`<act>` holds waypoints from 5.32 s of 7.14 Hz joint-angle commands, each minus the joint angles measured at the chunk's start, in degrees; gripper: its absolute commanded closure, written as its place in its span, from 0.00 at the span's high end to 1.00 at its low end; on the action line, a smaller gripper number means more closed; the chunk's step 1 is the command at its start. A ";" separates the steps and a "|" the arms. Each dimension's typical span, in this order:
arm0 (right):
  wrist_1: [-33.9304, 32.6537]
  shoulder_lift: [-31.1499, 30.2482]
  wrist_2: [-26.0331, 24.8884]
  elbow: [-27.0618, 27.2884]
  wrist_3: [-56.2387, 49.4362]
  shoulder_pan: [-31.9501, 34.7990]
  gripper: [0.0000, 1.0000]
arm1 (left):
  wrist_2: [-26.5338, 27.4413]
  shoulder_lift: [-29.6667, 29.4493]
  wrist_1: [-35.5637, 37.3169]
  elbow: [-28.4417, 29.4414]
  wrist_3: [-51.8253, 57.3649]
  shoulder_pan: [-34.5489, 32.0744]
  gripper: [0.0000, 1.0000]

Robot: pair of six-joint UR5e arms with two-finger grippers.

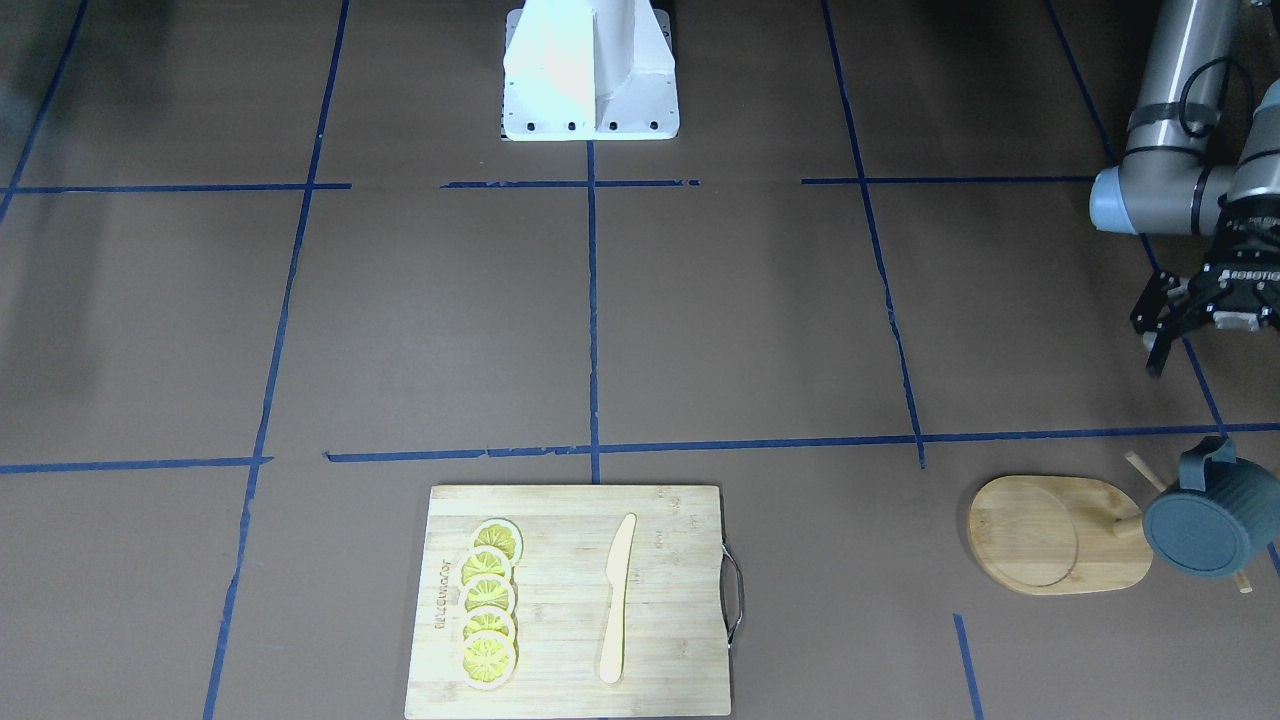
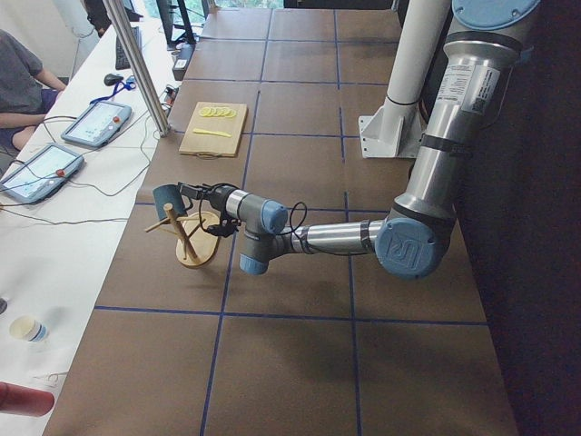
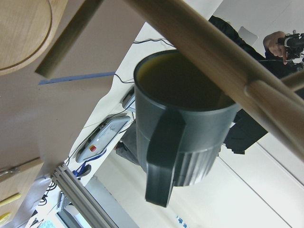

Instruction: Hang cup on storage rack

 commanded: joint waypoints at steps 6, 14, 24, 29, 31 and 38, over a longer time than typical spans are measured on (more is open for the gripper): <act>-0.08 -0.09 -0.02 -0.62 -0.14 0.00 1.00 | -17.08 6.81 -1.33 -3.04 76.73 -0.40 1.00; 0.01 0.08 -0.02 -1.24 -0.05 0.00 1.00 | -16.16 9.63 39.56 -6.71 174.84 -15.40 1.00; 0.01 0.00 -0.02 -1.24 -0.14 0.00 1.00 | -22.16 9.89 98.48 -13.15 177.03 -31.51 1.00; -0.08 -0.09 0.16 -1.76 0.04 0.00 1.00 | -42.06 10.76 113.47 -20.17 169.28 -29.94 1.00; -0.08 -0.09 0.16 -1.85 0.04 0.00 1.00 | -42.06 11.12 117.14 -21.40 176.86 -29.67 1.00; -0.08 0.08 0.07 -3.43 -0.32 0.00 1.00 | -45.14 11.12 116.10 -21.32 176.86 -29.49 1.00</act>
